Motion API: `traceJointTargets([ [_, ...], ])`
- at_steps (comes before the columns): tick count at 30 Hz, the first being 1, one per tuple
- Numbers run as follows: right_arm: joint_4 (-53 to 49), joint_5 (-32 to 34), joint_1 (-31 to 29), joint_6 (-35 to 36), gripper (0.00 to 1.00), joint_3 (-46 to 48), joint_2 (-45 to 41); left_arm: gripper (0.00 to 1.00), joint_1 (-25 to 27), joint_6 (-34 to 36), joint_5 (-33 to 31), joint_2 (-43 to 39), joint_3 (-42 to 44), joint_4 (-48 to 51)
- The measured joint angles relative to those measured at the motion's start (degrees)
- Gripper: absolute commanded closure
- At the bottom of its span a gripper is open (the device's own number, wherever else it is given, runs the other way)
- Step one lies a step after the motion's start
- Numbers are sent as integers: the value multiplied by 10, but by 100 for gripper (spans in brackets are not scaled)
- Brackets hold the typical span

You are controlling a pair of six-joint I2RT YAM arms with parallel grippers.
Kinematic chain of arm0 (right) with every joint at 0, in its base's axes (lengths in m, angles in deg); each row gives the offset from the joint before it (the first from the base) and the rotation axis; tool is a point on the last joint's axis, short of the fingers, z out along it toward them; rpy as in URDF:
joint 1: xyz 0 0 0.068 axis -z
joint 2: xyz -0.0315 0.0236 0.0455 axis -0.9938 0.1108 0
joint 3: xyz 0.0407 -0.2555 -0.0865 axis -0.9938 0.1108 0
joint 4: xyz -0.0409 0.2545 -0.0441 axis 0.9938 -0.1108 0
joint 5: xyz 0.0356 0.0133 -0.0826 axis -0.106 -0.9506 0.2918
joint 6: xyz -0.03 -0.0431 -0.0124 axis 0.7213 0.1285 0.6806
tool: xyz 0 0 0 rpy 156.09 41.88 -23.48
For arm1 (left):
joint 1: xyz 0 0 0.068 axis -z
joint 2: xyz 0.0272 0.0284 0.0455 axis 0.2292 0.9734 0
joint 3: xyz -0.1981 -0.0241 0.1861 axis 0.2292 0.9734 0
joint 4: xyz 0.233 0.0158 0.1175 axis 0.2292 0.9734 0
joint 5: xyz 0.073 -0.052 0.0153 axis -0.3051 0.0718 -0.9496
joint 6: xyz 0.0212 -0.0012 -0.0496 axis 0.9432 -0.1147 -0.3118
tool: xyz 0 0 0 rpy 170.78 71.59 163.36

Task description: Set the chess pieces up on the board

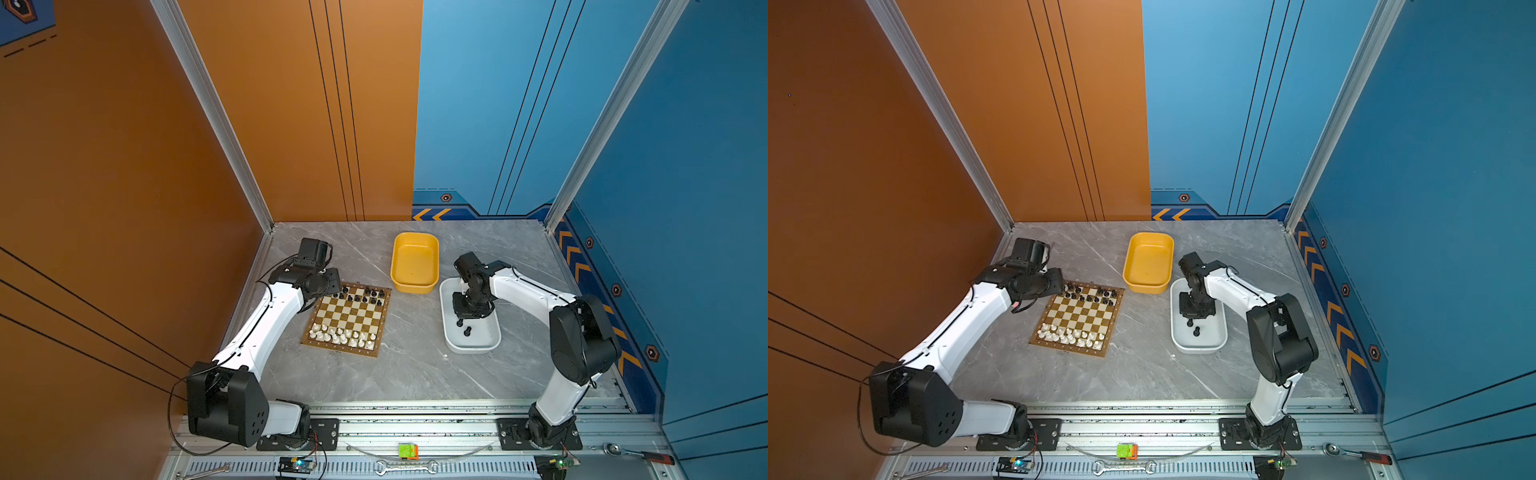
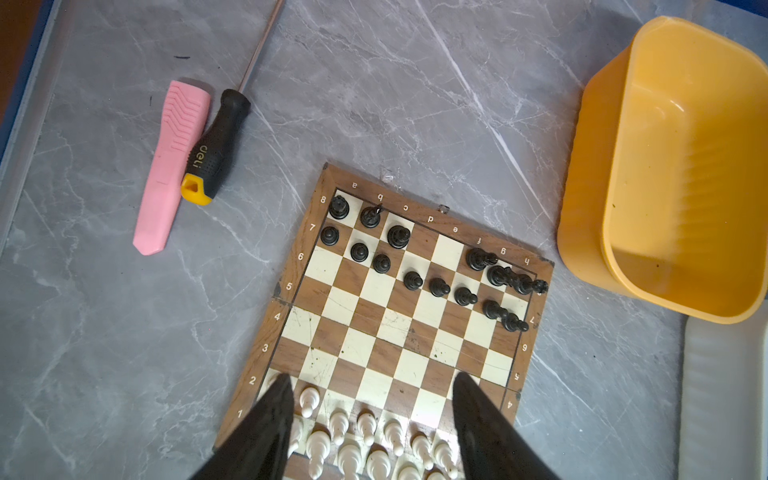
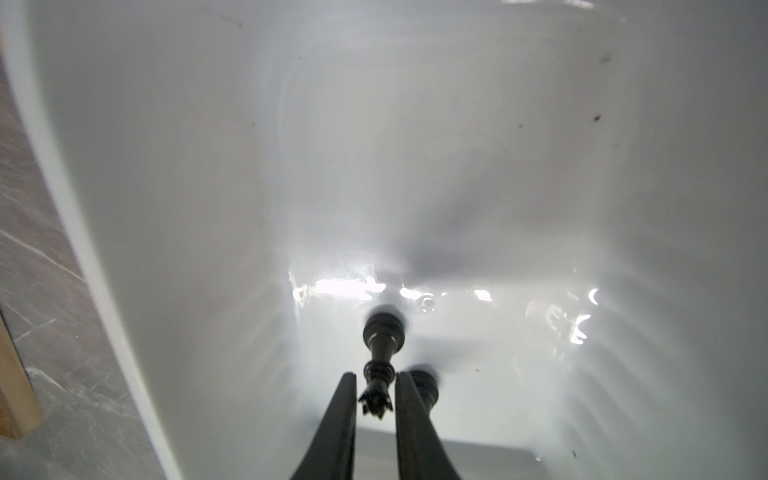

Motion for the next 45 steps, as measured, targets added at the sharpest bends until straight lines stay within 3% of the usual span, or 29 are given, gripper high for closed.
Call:
traceJointTargets([
  [5, 0, 9, -2, 0, 77, -5, 15, 38, 5, 0, 0, 0, 0, 0],
  [17, -5, 10, -7, 5, 54, -28, 15, 37, 24, 0, 4, -4, -9, 3],
  [22, -15, 13, -6, 7, 34, -55, -7, 36, 62, 8, 4, 9, -63, 10],
  [27, -29, 30, 11, 13, 0, -73, -78, 36, 154, 19, -22, 66, -148, 24],
  [36, -84, 89, 129, 15, 0, -38, -281, 37, 358, 28, -70, 279, -334, 55],
  [41, -139, 108, 222, 20, 0, 10, -356, 38, 428, 33, -78, 394, -446, 85],
  [45, -166, 107, 227, 22, 0, 45, -389, 42, 461, 31, -78, 456, -511, 106],
])
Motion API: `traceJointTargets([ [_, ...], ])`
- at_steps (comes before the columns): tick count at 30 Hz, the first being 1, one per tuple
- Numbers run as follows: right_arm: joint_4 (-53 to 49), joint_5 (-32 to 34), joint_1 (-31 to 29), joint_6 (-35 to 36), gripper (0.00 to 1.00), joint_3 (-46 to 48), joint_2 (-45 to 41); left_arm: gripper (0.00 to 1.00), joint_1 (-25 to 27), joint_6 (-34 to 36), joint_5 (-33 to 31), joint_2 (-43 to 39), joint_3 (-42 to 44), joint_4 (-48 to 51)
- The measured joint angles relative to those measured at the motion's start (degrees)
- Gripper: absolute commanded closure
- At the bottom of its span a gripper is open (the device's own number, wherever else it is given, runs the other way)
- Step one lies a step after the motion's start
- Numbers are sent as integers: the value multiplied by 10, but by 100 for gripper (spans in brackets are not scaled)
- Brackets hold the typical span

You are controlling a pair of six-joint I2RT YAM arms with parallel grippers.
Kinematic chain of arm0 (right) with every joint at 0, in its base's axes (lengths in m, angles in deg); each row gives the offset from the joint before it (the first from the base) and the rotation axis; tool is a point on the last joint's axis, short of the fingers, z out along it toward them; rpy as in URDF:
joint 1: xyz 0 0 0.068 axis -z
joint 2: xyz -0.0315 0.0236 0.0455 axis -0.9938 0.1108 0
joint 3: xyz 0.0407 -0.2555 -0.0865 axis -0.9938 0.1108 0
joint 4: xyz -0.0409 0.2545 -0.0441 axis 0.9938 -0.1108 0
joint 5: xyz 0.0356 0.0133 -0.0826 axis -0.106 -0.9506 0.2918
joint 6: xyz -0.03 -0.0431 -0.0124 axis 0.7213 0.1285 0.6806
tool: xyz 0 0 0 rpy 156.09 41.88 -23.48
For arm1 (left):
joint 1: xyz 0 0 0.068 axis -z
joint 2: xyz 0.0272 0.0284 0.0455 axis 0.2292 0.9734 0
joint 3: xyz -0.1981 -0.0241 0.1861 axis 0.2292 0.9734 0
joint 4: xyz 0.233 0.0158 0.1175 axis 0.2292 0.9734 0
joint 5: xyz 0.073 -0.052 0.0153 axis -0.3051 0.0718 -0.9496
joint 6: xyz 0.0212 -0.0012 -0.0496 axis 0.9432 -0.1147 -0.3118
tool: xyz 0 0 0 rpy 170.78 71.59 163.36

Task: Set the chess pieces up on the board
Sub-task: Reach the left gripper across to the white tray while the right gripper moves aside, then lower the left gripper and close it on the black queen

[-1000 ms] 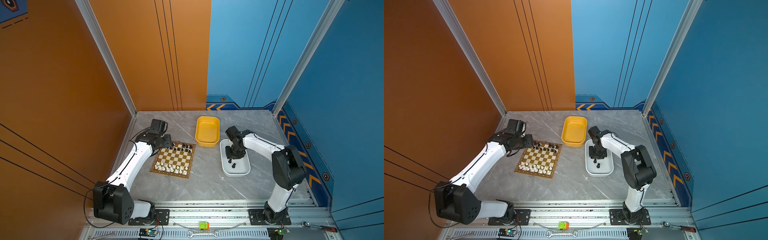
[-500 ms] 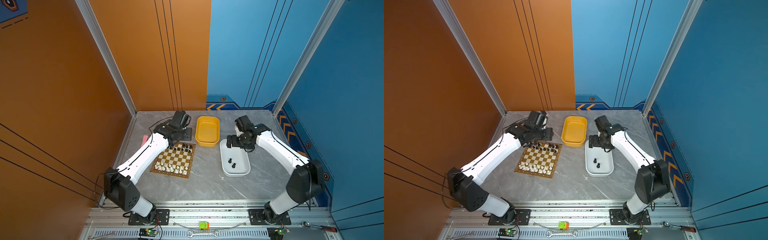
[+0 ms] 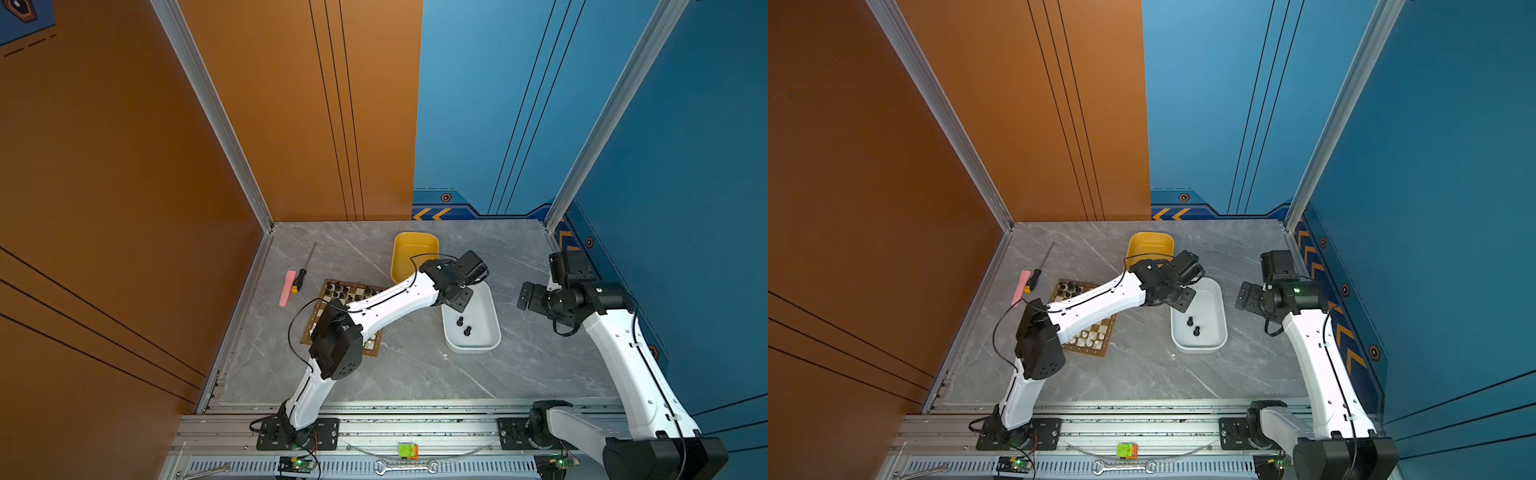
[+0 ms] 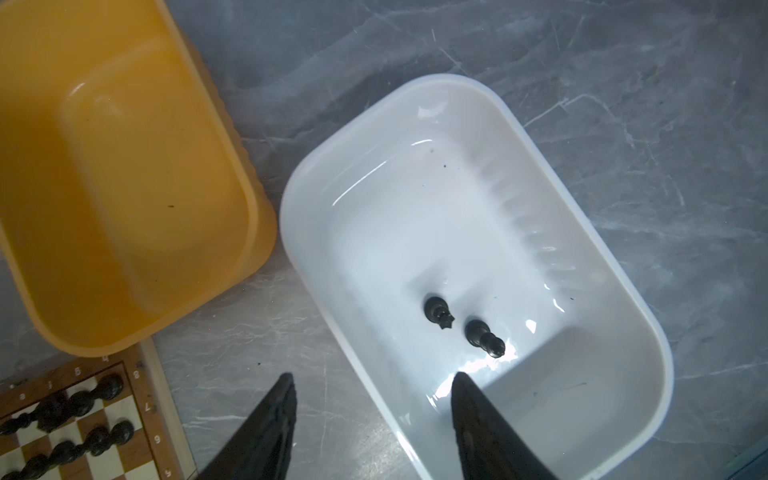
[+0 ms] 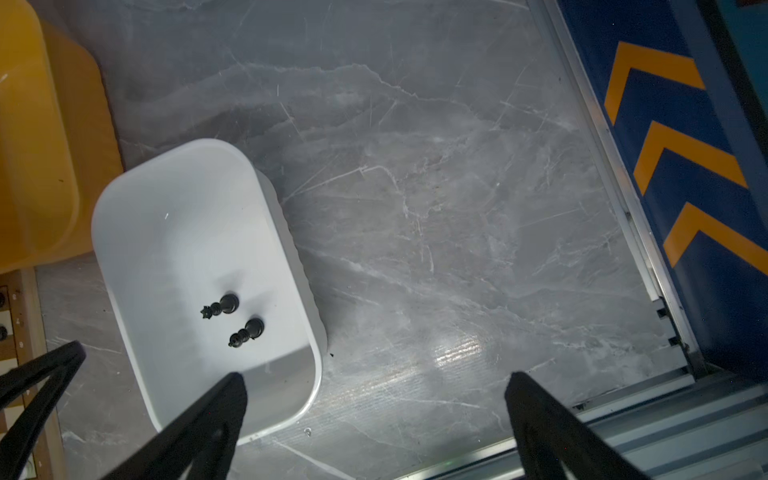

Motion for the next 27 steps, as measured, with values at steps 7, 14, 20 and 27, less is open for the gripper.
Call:
traceJointTargets([
  [7, -17, -11, 7, -1, 0, 34, -45, 50, 11, -13, 8, 70, -68, 36],
  [14, -21, -21, 21, -3, 0, 51, -56, 54, 11, -14, 20, 103, -82, 55],
  [20, -21, -23, 30, -8, 0, 52, -60, 56, 11, -12, 29, 122, -90, 63],
  [27, -32, -23, 33, -9, 0, 52, -64, 58, 11, -12, 39, 138, -99, 64],
])
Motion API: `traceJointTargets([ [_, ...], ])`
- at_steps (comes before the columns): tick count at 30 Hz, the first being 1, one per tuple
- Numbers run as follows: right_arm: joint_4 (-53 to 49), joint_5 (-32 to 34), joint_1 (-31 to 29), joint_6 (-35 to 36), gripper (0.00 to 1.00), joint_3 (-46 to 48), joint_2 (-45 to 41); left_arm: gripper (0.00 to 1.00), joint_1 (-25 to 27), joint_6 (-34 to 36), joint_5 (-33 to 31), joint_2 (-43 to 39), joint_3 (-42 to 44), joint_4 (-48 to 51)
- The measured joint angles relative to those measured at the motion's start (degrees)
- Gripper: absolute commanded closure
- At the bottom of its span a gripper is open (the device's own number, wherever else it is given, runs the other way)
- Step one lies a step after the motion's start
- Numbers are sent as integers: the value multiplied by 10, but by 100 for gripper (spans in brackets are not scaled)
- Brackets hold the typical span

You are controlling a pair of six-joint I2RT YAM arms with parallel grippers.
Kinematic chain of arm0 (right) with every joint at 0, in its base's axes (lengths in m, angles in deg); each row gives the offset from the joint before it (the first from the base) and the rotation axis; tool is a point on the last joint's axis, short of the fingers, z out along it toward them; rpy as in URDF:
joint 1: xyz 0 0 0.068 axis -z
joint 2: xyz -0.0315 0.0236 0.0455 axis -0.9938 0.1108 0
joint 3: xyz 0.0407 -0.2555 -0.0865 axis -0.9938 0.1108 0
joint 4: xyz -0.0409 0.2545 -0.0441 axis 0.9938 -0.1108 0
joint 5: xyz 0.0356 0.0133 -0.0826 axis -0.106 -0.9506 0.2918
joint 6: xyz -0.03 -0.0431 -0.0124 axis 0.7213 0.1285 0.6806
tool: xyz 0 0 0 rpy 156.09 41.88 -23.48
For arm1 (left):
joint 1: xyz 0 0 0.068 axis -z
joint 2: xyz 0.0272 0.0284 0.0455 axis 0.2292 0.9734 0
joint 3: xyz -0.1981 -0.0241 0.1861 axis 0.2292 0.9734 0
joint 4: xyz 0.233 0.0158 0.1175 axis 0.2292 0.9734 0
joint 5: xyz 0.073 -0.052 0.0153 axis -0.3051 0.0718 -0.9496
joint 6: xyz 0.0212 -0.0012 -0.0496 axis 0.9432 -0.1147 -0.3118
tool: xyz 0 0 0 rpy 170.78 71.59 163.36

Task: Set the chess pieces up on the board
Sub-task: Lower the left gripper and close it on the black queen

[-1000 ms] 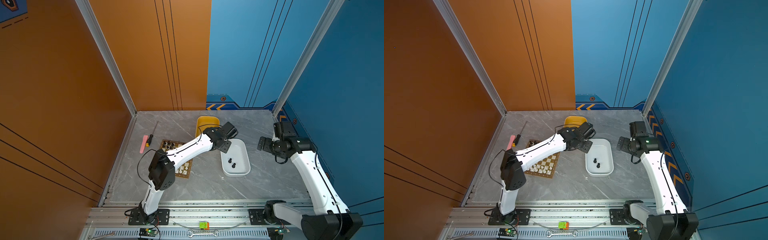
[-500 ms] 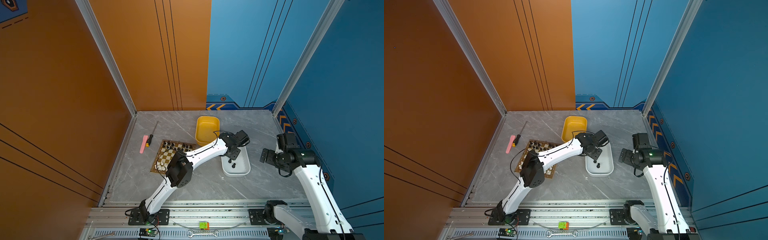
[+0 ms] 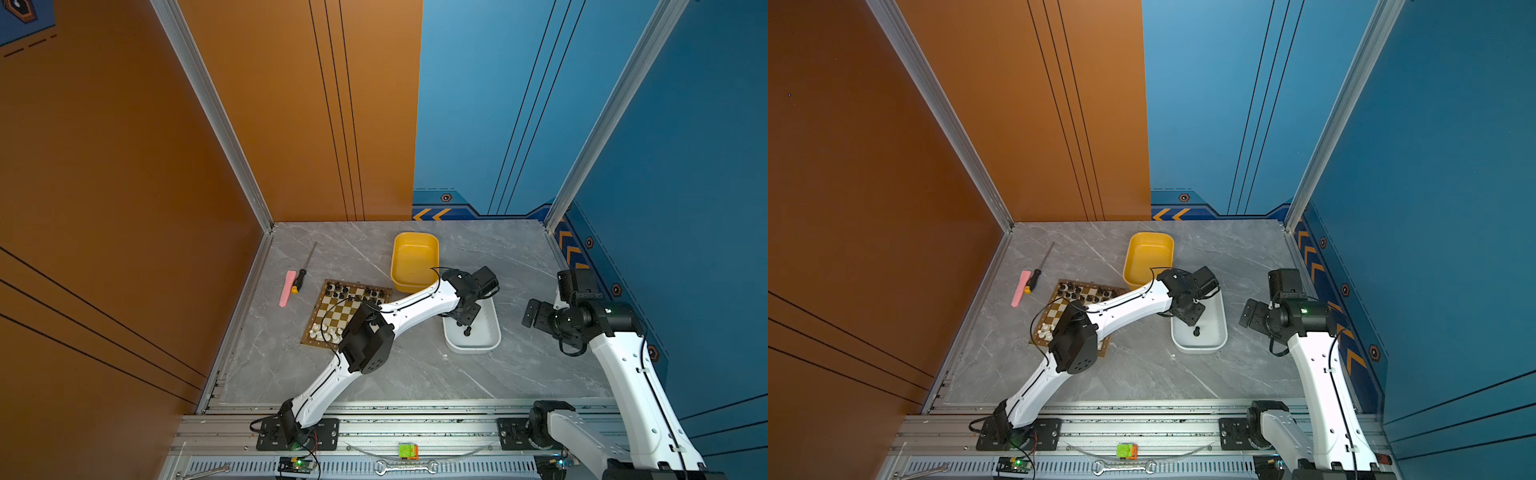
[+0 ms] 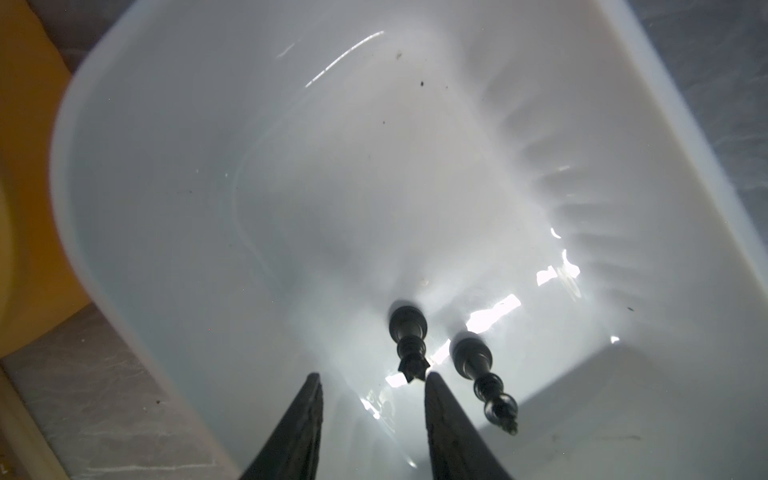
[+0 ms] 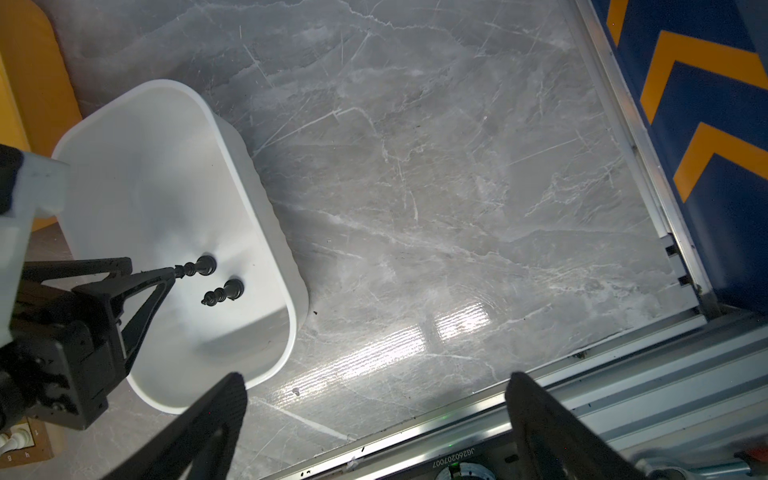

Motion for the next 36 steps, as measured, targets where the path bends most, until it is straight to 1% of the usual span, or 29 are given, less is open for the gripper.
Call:
traceJointTargets([
  [16, -3, 0, 8, 0, 0, 2, -2, 59, -1, 4, 17, 23, -12, 0],
  [22, -3, 0, 8, 0, 0, 2, -2, 66, -1, 5, 23, 28, -12, 0],
  [33, -4, 1, 8, 1, 0, 3, -2, 67, -2, 5, 30, 29, -24, 0],
  [36, -4, 1, 8, 1, 0, 3, -2, 70, -2, 5, 31, 30, -28, 0],
])
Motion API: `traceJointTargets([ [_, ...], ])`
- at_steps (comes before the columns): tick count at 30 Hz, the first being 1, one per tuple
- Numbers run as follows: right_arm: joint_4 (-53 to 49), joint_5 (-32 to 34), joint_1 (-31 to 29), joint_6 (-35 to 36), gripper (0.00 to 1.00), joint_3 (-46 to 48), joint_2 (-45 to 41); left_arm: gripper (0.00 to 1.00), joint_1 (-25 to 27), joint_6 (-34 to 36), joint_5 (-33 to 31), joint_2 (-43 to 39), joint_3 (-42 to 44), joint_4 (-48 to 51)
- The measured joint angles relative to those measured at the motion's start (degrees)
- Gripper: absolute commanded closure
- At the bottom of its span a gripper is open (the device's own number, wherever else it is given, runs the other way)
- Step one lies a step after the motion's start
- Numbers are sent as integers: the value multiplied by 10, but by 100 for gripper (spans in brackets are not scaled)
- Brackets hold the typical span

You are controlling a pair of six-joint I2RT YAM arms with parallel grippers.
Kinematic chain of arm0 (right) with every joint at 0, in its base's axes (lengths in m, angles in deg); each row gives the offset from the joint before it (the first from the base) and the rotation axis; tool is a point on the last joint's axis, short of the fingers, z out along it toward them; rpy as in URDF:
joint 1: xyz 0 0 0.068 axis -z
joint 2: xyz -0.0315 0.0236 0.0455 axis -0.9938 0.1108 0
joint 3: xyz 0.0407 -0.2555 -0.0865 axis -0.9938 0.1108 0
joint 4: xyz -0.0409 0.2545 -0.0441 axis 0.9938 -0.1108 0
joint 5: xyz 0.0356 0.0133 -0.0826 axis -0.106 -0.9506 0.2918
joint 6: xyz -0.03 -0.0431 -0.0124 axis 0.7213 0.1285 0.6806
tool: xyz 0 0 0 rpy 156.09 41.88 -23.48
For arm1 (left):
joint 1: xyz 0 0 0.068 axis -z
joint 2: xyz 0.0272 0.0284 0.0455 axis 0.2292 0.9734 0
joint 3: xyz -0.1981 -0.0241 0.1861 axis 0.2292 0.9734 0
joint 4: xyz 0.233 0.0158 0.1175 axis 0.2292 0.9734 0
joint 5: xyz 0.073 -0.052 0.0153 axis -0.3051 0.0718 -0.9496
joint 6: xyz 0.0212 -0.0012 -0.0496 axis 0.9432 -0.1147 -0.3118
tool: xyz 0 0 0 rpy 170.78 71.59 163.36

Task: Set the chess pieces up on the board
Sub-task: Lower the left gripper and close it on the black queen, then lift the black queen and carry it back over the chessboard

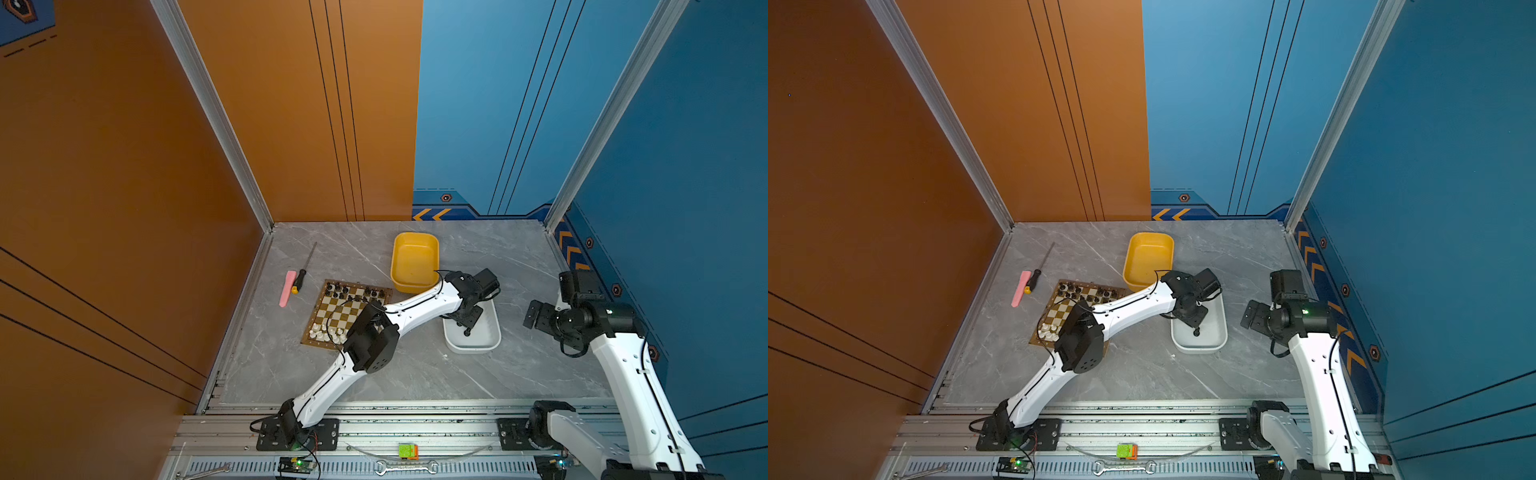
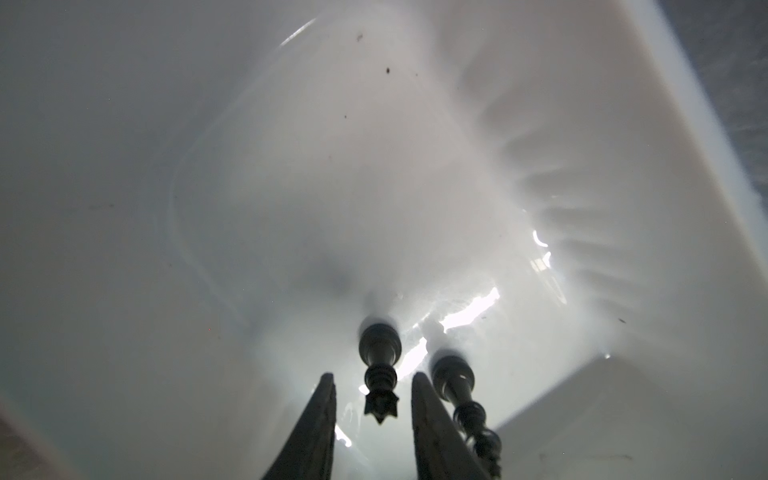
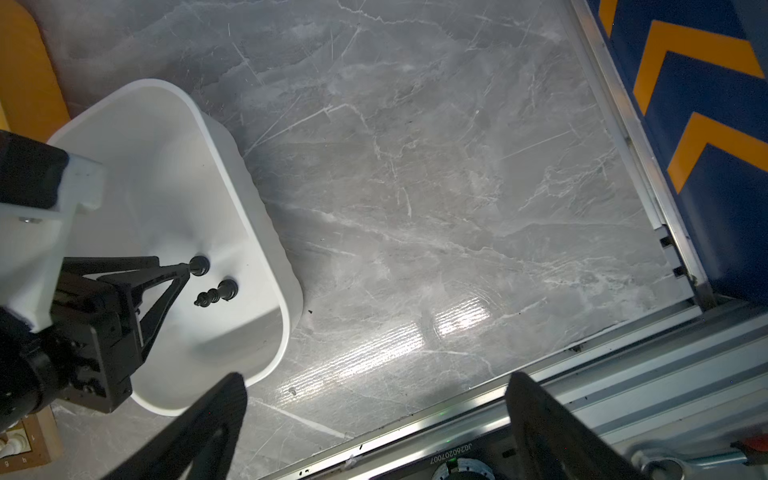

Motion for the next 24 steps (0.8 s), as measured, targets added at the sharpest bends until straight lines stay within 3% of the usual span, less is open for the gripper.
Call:
traceJointTargets([
  [24, 0, 0, 0, 2, 0, 0, 1, 90, -11, 11, 8, 15, -5, 0],
])
